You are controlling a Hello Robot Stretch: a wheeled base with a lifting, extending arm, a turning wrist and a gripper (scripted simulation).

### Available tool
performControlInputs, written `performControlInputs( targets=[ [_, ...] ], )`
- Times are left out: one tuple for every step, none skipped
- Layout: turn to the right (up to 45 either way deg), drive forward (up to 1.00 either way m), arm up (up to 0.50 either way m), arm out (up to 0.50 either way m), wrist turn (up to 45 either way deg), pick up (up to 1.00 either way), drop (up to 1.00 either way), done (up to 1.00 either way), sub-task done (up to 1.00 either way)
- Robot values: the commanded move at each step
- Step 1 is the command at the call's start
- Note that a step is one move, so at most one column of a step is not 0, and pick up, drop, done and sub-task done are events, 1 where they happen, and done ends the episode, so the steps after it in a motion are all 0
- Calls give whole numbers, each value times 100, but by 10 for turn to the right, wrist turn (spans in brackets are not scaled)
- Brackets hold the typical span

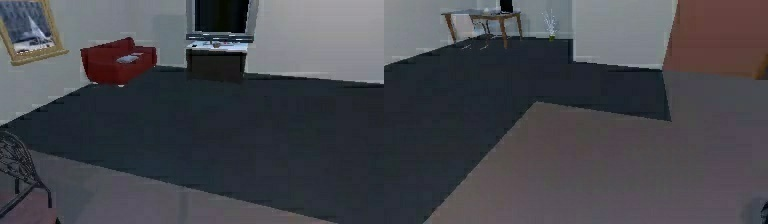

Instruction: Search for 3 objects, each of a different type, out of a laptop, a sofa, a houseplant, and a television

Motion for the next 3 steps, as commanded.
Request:
performControlInputs(
  targets=[
    [0,55,0,0,0,0,0,0,0],
    [-210,0,0,0,0,0,0,0,0],
    [0,100,0,0,0,0,0,0,0]
  ],
)
